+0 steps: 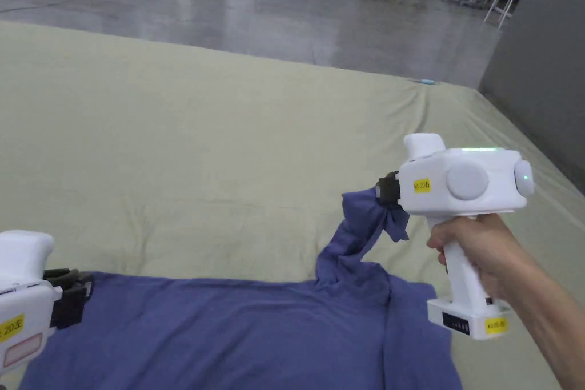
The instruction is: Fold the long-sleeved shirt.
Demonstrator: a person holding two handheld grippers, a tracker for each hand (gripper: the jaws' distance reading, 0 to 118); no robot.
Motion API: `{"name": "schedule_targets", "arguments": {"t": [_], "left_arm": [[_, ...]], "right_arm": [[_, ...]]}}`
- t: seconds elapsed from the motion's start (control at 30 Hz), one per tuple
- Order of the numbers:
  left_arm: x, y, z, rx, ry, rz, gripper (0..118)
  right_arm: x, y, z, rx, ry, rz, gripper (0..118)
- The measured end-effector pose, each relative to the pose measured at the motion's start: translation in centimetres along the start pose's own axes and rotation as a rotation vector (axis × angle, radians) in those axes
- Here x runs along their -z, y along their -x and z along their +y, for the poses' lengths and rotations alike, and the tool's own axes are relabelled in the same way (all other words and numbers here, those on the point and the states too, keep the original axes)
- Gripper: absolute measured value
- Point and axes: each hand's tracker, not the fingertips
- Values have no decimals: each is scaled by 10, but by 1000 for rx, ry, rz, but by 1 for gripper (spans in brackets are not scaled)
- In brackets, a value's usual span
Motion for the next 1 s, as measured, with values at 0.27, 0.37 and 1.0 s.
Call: {"name": "schedule_targets", "arguments": {"t": [0.27,0.37,1.0], "left_arm": [[-39,-19,-15,14,0,-34,0],[-49,-22,-15,18,-1,-38,0],[-95,-18,-49,28,-11,-46,0]], "right_arm": [[-25,30,-136,-30,166,-35,1],[-4,32,-178,1,285,-14,1],[-145,8,-227,187,167,2,0]]}}
